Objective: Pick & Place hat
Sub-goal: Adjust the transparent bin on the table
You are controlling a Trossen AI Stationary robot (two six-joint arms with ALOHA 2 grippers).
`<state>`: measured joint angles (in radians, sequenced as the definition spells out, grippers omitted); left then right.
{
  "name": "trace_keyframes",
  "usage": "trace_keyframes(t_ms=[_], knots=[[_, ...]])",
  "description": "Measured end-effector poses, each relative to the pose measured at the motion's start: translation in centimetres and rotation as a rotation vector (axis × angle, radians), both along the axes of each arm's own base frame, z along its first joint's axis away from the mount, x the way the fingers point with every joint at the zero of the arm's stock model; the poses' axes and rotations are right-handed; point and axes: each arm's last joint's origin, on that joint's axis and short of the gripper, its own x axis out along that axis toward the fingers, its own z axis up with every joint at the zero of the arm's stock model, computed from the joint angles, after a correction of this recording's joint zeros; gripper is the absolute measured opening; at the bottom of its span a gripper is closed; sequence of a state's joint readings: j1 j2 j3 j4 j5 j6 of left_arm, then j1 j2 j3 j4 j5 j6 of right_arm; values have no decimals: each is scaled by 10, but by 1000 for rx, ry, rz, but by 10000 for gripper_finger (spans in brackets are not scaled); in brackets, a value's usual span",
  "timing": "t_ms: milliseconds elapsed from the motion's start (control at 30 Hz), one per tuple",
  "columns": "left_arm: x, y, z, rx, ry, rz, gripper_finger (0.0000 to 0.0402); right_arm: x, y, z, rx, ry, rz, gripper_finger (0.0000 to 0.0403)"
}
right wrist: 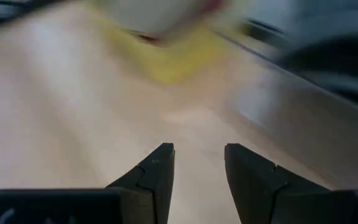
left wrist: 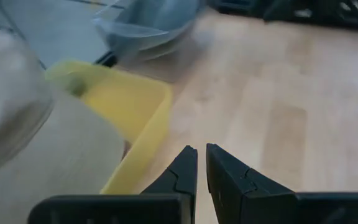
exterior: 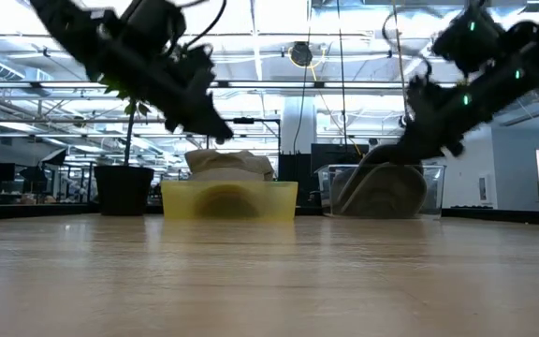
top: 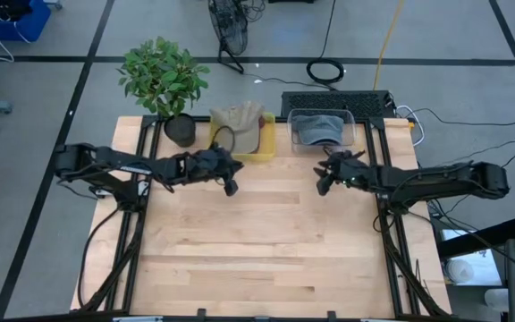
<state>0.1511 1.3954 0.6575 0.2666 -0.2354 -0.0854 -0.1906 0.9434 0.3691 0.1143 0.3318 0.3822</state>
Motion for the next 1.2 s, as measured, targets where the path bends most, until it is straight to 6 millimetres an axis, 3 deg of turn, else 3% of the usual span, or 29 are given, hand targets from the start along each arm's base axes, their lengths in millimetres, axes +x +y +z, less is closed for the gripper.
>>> trace_keyframes(t_ms=[100,267,633,1200], knots=[[-10,10,-18,-53,-51,57,42,-7,-6,-21,4,57,-162,128],[-16,22,-30,-105,-24,107,42,-12,-16,-39,41,62,-268,128],[-12,24,-37,-107,-24,87,42,-9,-45,-47,-27,53,-373,128],[-13,22,-31,-78,-33,36,42,-8,-53,-50,-102,104,-345,128]])
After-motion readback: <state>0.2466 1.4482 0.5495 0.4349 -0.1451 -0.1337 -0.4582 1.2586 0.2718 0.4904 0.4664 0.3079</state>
